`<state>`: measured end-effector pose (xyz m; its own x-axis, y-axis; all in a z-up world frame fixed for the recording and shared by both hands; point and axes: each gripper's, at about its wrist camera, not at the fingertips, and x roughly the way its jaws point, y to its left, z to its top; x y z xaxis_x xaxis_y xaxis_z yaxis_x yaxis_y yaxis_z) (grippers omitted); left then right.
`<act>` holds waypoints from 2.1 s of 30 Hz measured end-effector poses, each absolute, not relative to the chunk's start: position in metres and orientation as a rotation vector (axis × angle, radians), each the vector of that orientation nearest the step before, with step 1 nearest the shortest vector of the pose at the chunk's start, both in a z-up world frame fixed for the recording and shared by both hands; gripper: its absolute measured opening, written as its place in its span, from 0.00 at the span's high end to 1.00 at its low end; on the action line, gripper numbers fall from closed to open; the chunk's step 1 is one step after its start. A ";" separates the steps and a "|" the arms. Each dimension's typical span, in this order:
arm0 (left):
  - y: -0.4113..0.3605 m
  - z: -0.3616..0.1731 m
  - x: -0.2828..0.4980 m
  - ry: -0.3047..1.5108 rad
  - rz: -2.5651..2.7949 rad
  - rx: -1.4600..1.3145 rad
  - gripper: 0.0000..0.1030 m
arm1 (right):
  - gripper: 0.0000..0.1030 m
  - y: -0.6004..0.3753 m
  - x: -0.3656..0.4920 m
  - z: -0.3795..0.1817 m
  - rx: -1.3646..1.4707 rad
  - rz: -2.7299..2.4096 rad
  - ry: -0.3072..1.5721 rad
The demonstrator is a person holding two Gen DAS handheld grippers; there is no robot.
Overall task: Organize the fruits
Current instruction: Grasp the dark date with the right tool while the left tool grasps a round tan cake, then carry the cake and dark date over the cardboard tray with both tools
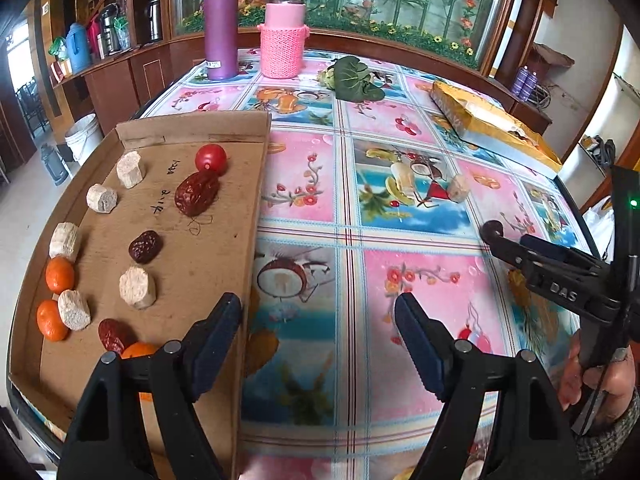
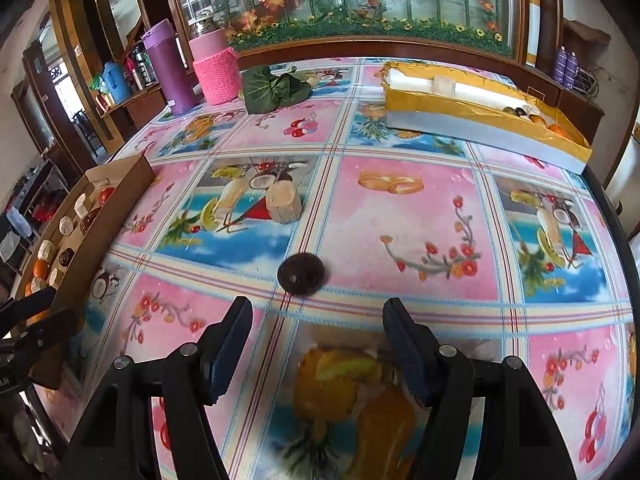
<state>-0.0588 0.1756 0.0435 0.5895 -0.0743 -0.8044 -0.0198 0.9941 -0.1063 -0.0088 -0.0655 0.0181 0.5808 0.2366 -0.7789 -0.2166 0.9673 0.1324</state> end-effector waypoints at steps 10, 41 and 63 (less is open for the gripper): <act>0.133 0.056 -0.023 0.891 -0.098 -0.014 0.24 | 0.73 -0.052 0.005 0.013 -0.035 0.296 0.878; 0.141 0.067 -0.019 0.837 -0.223 -0.044 0.78 | 0.73 -0.092 0.007 0.024 -0.041 0.080 0.781; 0.369 0.039 -0.150 0.805 0.162 -0.354 0.78 | 0.75 -0.033 -0.028 0.063 0.187 0.416 0.846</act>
<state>-0.1500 0.3691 0.0390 0.6845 0.0082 -0.7290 -0.2746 0.9292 -0.2473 -0.0280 -0.0326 0.0635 0.5888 0.4278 -0.6858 -0.2812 0.9039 0.3223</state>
